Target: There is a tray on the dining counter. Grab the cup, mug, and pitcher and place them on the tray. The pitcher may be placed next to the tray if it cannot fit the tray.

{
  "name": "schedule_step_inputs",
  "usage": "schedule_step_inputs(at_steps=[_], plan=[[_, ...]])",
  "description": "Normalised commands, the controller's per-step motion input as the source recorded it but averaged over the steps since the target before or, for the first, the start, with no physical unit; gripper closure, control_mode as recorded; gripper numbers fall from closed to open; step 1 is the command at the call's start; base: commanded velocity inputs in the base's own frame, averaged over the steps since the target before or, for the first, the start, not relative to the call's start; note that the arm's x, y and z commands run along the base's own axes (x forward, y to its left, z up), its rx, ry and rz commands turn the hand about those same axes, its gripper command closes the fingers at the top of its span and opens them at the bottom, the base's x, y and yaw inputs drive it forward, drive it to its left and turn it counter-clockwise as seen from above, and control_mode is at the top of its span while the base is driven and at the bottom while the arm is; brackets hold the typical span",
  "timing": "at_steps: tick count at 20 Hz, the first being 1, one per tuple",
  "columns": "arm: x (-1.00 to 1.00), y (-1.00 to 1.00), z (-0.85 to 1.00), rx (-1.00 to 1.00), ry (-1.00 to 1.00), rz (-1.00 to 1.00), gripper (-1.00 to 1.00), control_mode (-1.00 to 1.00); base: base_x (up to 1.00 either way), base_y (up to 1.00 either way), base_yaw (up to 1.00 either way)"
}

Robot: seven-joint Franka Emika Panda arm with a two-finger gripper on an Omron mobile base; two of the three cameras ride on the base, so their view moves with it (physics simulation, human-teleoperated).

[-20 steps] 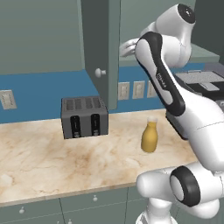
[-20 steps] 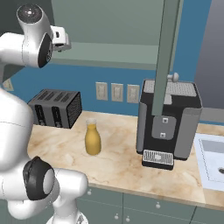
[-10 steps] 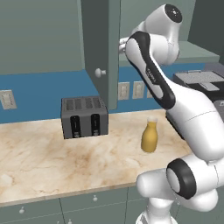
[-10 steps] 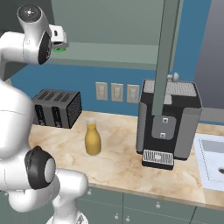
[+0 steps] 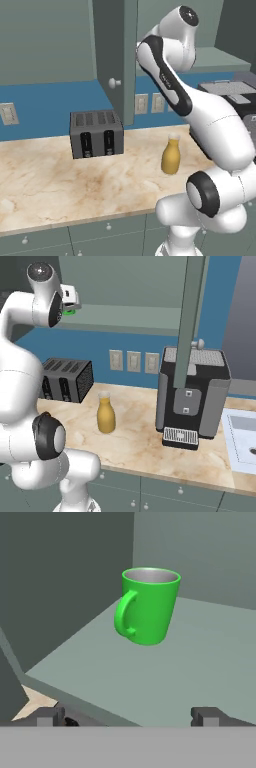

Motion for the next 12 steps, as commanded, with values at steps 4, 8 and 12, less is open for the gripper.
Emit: schedule_step_inputs(at_steps=[4,8,12], plan=[[0.18,0.16,-0.07,0.0,0.0,0.0,-1.0,-1.0,0.0,0.0,0.0],[0.14,0.22,-0.01,0.0,0.0,0.0,-1.0,-1.0,0.0,0.0,0.0],[0.15,0.18,0.0,0.0,0.0,0.0,-1.0,-1.0,0.0,0.0,0.0]])
